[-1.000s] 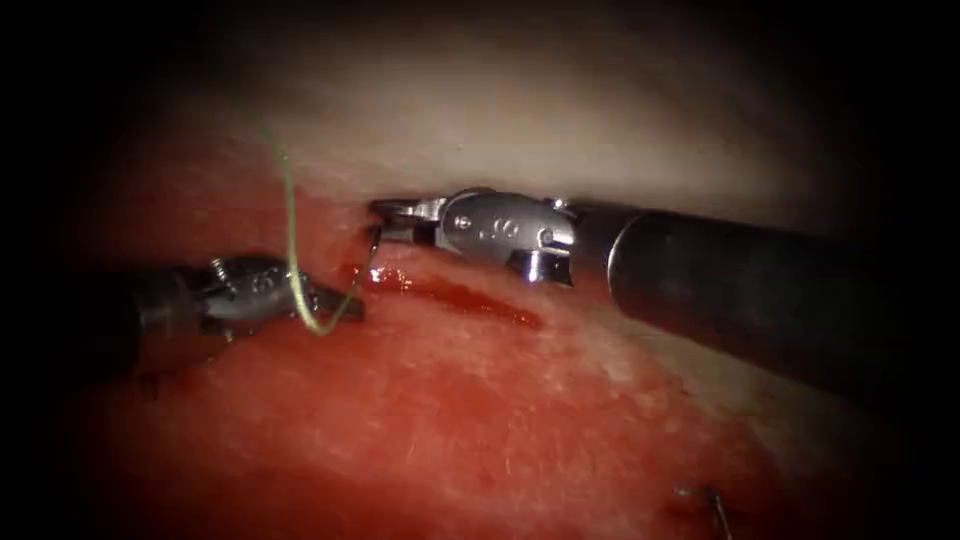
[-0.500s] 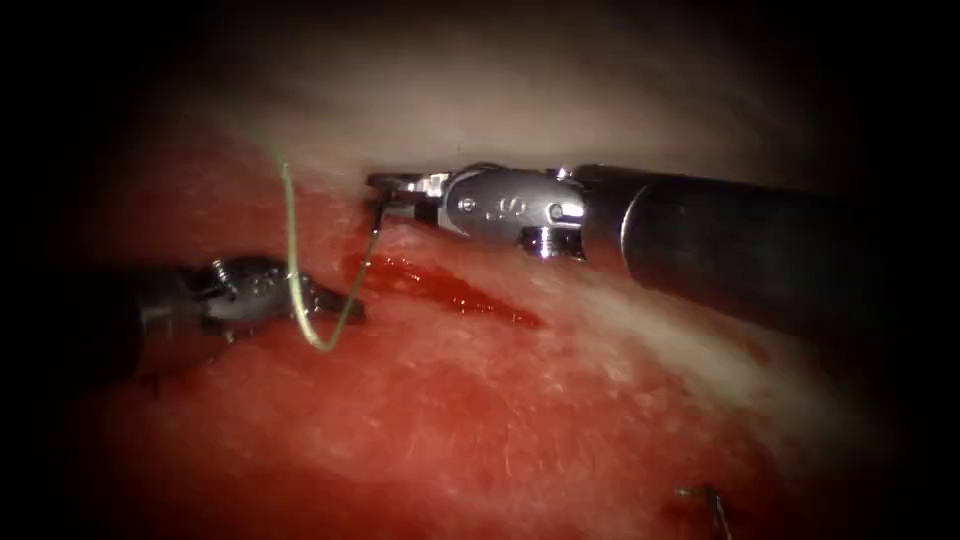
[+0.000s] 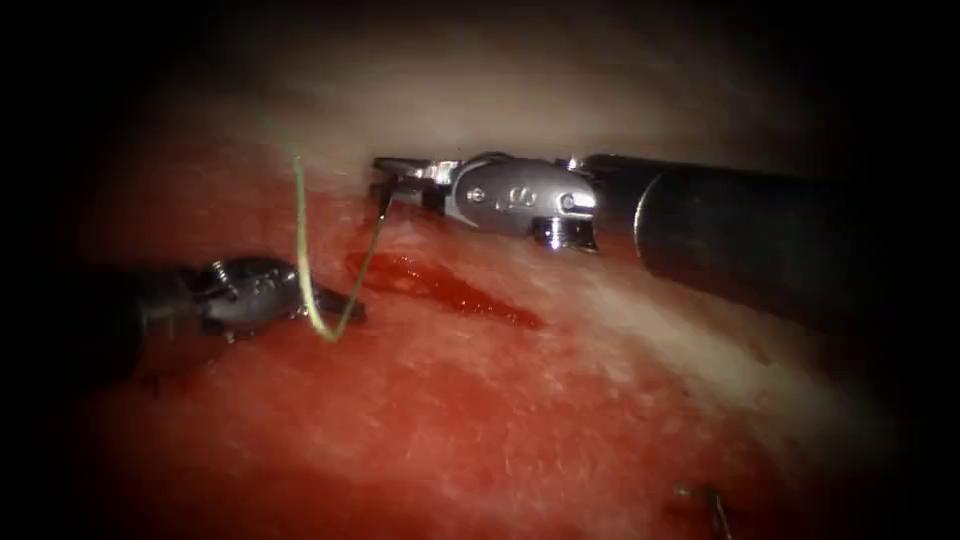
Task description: Wound Closure
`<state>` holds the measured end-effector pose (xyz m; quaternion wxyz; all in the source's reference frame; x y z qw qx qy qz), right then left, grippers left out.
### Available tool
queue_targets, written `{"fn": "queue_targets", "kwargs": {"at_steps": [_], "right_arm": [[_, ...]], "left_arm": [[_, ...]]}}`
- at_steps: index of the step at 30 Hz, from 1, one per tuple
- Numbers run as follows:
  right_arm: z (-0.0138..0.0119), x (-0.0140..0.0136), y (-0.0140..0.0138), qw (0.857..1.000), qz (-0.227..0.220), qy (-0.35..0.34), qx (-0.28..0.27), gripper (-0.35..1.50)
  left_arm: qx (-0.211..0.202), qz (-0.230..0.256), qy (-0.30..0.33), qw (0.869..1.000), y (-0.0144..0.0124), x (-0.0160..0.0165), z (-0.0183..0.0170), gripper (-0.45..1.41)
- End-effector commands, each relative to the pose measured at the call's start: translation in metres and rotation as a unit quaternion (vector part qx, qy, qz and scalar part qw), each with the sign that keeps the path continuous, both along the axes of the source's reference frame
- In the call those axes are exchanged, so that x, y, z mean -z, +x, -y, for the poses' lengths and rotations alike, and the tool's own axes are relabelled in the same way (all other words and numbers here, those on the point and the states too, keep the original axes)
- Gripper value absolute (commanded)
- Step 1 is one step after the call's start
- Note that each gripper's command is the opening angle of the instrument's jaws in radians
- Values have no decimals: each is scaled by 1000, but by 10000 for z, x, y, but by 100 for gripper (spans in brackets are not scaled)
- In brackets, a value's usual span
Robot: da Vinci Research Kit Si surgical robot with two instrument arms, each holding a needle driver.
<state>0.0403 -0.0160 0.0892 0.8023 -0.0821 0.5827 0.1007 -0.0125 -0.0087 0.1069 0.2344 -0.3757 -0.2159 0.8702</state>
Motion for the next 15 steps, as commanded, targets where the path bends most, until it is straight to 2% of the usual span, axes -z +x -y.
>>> {"fn": "queue_targets", "kwargs": {"at_steps": [1,15], "right_arm": [[-4,-8,8,1000,-3,7,-1,-35],[-11,-18,4,994,-34,89,-51,-35]], "left_arm": [[-1,1,0,1000,-5,-6,1,-45],[-2,0,1,1000,-4,-5,2,-45]]}}
